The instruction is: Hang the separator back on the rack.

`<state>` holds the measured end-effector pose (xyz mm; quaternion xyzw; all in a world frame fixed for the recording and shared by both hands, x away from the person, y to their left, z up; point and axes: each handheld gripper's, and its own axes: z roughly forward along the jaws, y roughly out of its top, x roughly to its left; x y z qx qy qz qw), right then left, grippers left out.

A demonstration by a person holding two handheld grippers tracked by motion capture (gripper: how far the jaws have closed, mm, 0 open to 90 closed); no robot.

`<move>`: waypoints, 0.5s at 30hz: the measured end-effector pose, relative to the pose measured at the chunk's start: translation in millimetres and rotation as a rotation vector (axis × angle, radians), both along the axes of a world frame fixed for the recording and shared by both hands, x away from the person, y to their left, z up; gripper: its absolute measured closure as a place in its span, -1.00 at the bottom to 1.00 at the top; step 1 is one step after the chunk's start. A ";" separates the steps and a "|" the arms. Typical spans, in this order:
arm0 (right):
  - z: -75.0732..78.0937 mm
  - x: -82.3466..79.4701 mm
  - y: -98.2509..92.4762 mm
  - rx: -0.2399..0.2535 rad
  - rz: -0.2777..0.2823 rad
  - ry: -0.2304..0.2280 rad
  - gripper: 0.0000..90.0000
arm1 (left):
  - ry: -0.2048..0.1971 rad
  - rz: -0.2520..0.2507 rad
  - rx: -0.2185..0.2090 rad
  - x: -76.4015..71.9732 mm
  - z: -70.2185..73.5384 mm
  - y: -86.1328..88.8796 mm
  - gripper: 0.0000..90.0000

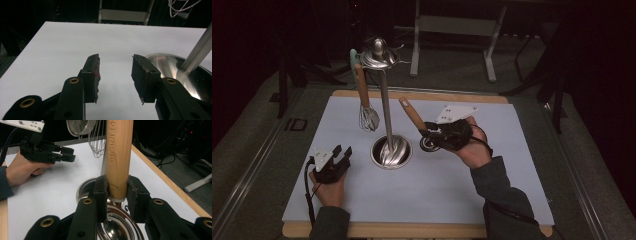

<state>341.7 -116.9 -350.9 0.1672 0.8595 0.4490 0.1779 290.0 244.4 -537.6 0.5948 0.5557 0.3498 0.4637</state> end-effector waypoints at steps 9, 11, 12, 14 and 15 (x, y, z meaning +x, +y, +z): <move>9.0 -7.0 2.4 0.001 0.014 -0.030 0.58 | 0.000 0.000 0.000 0.0 0.0 0.0 0.29; 11.0 -9.0 3.0 0.001 0.018 -0.032 0.58 | 0.000 0.000 0.000 0.0 0.1 0.0 0.29; 13.1 -10.2 3.9 0.000 0.022 -0.041 0.58 | 0.000 0.000 0.000 0.0 0.1 0.0 0.29; 14.1 -10.7 4.2 0.003 0.022 -0.043 0.58 | 0.000 0.000 0.000 0.0 0.1 0.0 0.29; 16.0 -11.3 4.7 0.006 0.023 -0.048 0.58 | 0.000 0.000 0.000 0.0 0.1 0.0 0.29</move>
